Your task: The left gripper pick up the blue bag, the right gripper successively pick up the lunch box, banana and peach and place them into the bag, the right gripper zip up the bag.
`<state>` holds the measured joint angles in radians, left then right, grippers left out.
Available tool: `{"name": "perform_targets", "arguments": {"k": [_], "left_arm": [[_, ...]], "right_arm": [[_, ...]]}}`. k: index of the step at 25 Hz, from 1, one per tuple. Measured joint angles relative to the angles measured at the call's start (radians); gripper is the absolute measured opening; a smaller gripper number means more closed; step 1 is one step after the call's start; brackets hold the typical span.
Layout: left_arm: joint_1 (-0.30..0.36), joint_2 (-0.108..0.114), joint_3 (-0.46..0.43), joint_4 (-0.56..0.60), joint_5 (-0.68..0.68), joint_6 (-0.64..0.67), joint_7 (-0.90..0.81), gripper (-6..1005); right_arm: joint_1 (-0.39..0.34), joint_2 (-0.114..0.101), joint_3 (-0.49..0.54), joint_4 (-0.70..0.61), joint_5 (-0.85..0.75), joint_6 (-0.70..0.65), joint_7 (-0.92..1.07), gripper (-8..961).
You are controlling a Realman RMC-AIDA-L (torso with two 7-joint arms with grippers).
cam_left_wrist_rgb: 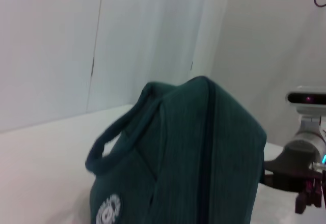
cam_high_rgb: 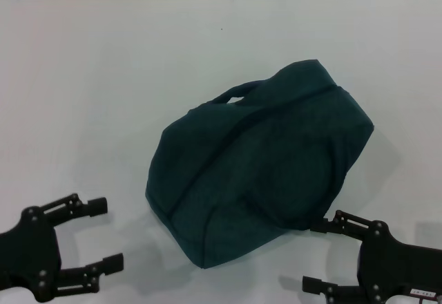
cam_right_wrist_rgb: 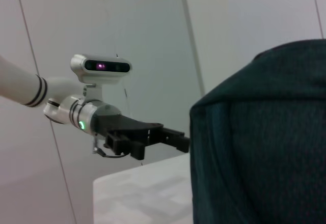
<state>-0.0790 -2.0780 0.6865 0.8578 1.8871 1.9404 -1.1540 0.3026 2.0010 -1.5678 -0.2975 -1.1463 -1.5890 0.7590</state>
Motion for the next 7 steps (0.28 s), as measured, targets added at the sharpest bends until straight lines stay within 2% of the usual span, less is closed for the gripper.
{"name": "perform_targets", "arguments": {"k": [7], "left_arm": [[-0.006, -0.004, -0.001, -0.031, 0.054, -0.041, 0.012, 878]], "right_arm": [[0.0, 0.001, 0.002, 0.002, 0.001, 0.023, -0.008, 872]]}}
